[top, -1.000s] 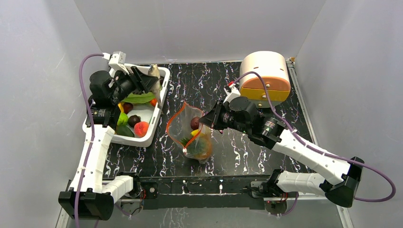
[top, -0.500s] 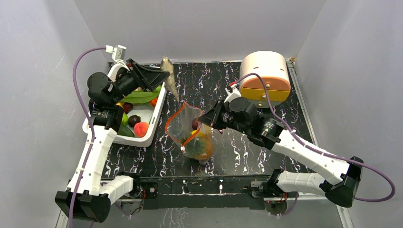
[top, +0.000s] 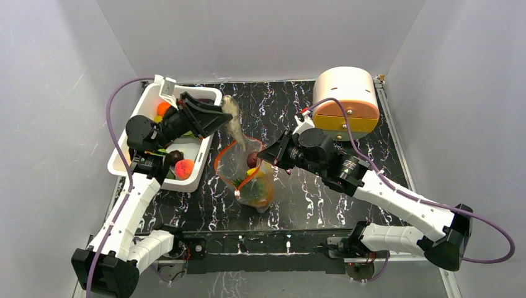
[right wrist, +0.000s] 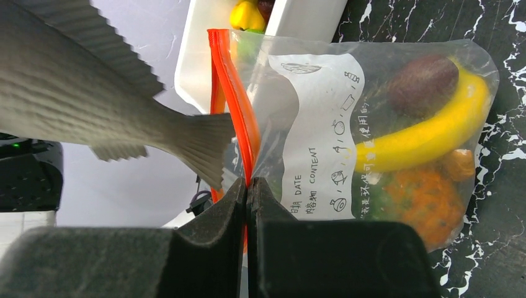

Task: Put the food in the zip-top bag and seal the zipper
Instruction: Place the fake fish in the zipper food storage bag.

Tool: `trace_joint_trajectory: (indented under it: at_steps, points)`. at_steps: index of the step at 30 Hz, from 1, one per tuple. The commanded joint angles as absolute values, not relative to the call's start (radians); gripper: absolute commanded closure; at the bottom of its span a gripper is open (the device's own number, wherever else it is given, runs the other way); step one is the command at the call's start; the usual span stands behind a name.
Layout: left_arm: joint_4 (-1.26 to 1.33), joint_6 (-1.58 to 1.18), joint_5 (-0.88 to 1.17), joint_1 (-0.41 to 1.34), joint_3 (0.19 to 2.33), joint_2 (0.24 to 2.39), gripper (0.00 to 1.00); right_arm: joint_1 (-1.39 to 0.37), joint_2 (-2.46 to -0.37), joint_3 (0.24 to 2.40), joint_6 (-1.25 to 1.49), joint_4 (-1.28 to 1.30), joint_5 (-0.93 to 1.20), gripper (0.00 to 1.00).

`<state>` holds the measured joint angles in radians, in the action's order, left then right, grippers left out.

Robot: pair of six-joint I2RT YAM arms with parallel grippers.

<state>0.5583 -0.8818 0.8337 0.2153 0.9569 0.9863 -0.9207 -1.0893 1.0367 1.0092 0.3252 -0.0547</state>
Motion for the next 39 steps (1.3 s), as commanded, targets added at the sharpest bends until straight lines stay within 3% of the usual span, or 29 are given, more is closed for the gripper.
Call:
trace_joint_trajectory:
  at_steps: [1, 21, 39]
  points:
    - [0.684, -0.895, 0.863, 0.23, 0.884, 0.942, 0.86, -0.917, -1.068, 1.044, 1.033, 0.216, -0.06, 1.0]
    - [0.787, -0.629, 0.893, 0.391, 0.656, 0.998, 0.88, -0.917, -1.028, 1.021, 1.045, 0.204, -0.056, 1.0]
    - [0.511, -0.39, 0.834, 0.426, 0.615, 0.983, 0.9, -0.916, -1.009, 1.004, 1.038, 0.19, -0.066, 1.0]
